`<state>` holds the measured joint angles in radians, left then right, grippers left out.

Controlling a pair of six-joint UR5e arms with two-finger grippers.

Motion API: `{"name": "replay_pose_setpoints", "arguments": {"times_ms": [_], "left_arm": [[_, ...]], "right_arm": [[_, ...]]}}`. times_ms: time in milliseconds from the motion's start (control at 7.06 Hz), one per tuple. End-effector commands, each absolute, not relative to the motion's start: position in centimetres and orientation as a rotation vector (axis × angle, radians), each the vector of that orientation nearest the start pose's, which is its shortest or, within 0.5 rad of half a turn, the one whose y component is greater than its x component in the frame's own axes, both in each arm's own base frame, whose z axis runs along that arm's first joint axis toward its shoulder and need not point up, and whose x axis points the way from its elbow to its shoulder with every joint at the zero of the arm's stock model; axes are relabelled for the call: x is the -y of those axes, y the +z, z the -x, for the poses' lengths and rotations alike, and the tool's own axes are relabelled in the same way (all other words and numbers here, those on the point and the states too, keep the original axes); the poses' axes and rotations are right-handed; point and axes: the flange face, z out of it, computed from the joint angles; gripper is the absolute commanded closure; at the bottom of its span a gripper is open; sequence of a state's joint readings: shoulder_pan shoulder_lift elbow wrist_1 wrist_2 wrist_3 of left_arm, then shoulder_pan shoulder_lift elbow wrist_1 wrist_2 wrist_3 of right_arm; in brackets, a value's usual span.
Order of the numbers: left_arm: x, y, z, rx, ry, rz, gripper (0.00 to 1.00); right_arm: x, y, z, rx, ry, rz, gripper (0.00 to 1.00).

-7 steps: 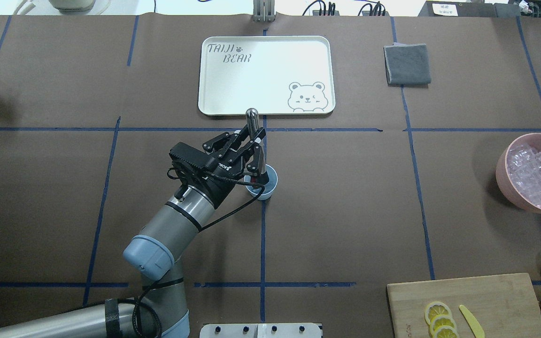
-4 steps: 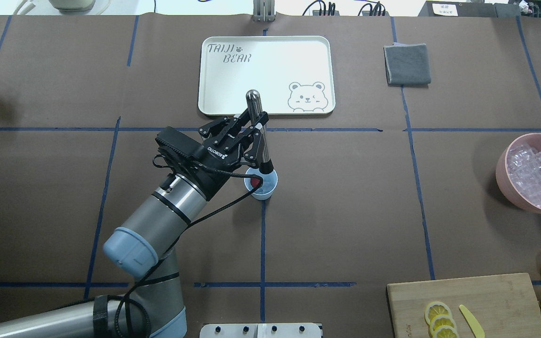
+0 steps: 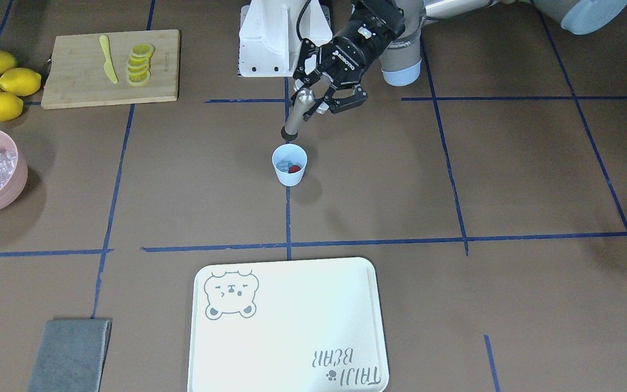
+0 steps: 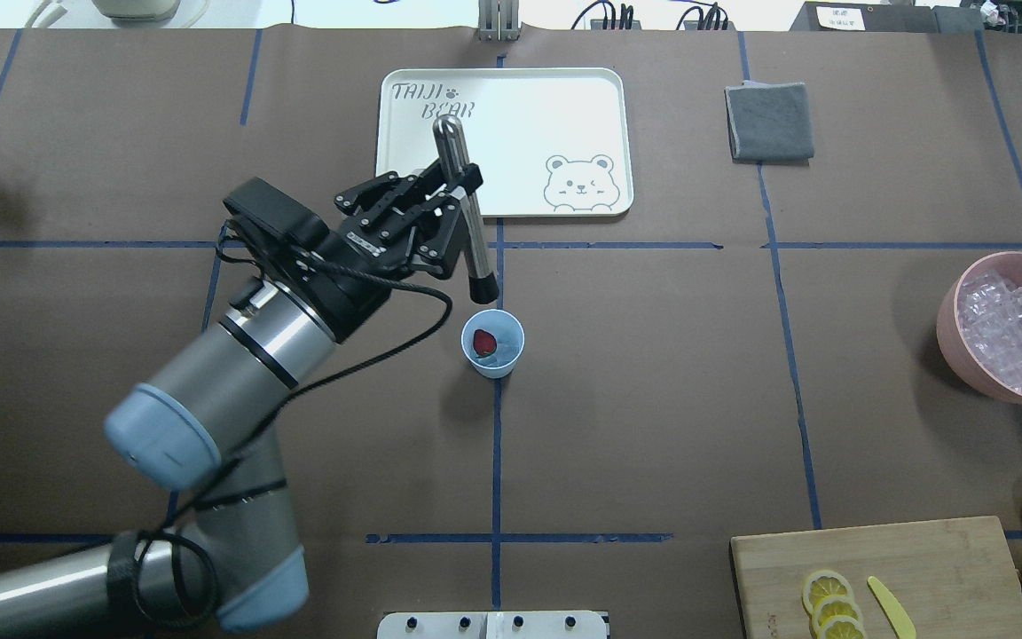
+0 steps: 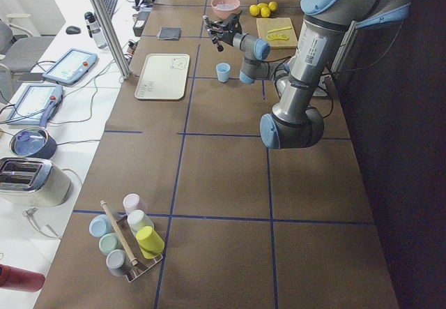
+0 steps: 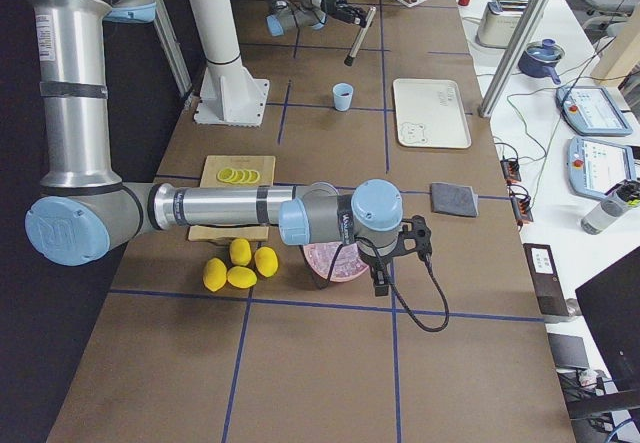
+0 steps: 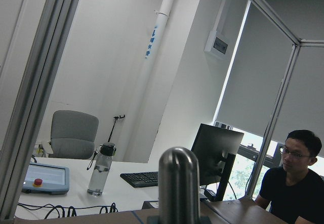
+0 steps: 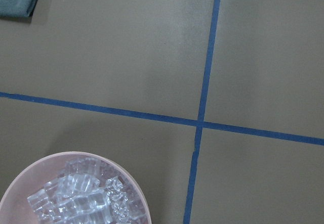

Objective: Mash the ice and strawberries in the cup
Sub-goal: 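Raise the pestle out of the cup and carry it back with the left gripper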

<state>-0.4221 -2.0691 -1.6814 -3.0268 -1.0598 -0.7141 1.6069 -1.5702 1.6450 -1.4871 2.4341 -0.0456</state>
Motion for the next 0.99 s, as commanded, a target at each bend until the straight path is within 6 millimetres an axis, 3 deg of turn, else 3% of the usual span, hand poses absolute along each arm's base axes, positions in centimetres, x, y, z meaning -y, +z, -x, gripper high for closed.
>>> {"name": "replay_pose_setpoints", "arguments": {"times_ms": [0,142,283,425,708,849], "left_arm": [[45.3,24.2,-37.2,-1.449,-0.211,-1.214,1.0],[48.3,27.9,-33.4,-1.409,-0.188,-1.06,1.0],[49.8,31.2,-29.8,-1.401,-0.191,-0.925,1.0],[50.6,35.9,-26.3,-1.339,-0.179,-0.751,1.0],[50.8,43.2,-18.8,-1.249,-0.19,-0.472,1.0],[50.6,46.1,-17.2,-1.214,-0.212,-0.319,1.0]], "right_arm": [[49.7,60.5,-7.6,0.859,-0.079,-0.188,0.0],[49.5,60.5,-7.5,0.864,-0.079,-0.187,0.0],[49.5,60.5,-7.5,0.861,-0.079,-0.188,0.0],[49.5,60.7,-7.6,0.859,-0.078,-0.185,0.0],[49.6,60.5,-7.6,0.848,-0.08,-0.191,0.0],[49.7,60.5,-7.6,0.847,-0.082,-0.193,0.0]]}}
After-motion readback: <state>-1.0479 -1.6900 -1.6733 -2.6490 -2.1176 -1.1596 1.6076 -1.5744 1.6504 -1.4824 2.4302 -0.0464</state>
